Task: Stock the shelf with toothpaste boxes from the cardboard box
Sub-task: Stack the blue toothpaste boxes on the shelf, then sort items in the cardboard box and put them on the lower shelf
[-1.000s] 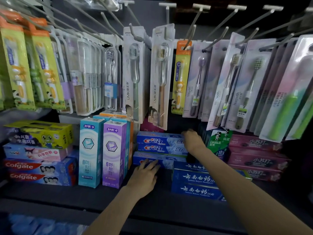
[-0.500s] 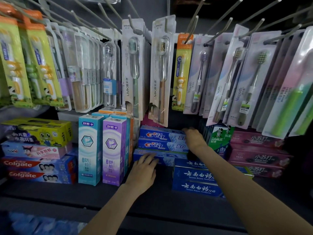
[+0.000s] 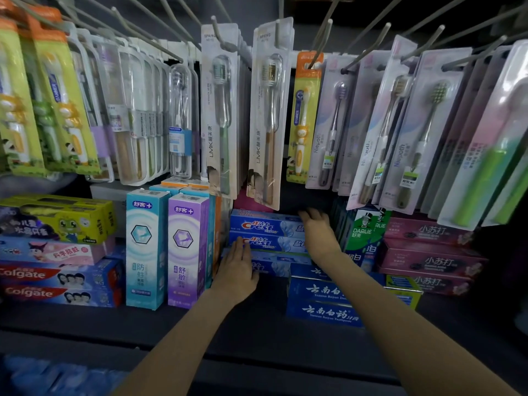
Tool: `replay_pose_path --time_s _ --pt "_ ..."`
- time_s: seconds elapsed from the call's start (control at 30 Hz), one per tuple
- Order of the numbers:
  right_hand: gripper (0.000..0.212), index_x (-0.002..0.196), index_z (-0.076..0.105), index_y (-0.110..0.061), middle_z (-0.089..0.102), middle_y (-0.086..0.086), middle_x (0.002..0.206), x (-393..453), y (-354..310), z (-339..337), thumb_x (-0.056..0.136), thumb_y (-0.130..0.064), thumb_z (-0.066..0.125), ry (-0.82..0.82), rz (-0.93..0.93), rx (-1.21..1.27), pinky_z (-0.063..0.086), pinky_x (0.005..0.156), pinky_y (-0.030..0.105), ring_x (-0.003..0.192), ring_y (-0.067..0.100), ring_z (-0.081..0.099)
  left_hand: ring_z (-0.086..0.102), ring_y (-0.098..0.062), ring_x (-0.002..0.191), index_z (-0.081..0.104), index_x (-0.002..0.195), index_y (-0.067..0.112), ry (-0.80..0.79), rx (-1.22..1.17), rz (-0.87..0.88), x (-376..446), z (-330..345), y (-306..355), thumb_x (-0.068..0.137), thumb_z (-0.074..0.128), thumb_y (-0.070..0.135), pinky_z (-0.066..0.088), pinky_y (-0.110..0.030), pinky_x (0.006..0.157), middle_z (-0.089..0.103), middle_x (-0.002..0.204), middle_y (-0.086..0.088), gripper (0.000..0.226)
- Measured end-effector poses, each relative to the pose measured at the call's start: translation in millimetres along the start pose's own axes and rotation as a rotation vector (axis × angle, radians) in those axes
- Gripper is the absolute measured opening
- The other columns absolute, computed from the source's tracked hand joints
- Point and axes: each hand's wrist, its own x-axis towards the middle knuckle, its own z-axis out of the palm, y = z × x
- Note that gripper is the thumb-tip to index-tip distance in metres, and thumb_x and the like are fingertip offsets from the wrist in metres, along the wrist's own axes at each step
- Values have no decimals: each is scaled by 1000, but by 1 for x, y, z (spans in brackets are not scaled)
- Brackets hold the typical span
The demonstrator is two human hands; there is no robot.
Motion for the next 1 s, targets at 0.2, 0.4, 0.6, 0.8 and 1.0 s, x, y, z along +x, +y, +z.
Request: replay_pose_path --time_s 0.2,0.4,0.6,0.8,1.0 --pt "62 144 29 -7 15 7 155 -12 -3 0 87 11 43 -47 -156 -28 22 115 32 140 29 16 -4 -24 145 -4 148 4 -38 1 -55 11 0 0 98 37 34 1 -36 118 -8 156 -15 71" --pt "60 146 27 -9 15 6 155 -18 -5 -5 89 8 40 -97 -199 -54 18 114 29 140 28 17 1 -23 145 -1 148 4 50 -63 -34 7 1 5 98 36 33 2 -34 117 -3 157 -13 69" --pt "48 136 44 0 34 21 146 -52 -16 -21 89 7 47 109 -294 20 35 109 43 134 37 33 20 -24 142 24 144 5 335 -261 177 -41 0 25 96 38 22 17 -37 116 20 153 -13 53" --pt "31 93 66 1 63 16 102 -182 -12 -27 87 3 36 423 -390 224 44 79 34 94 24 49 46 -15 109 50 114 13 602 -401 512 -151 21 50 82 42 9 32 -25 95 47 119 0 33" --pt "27 79 66 -1 65 11 86 -337 16 51 84 1 39 95 -287 242 40 68 32 81 22 45 46 -21 95 49 108 13 186 -343 722 -239 130 66 78 44 13 37 -29 82 51 108 -4 30"
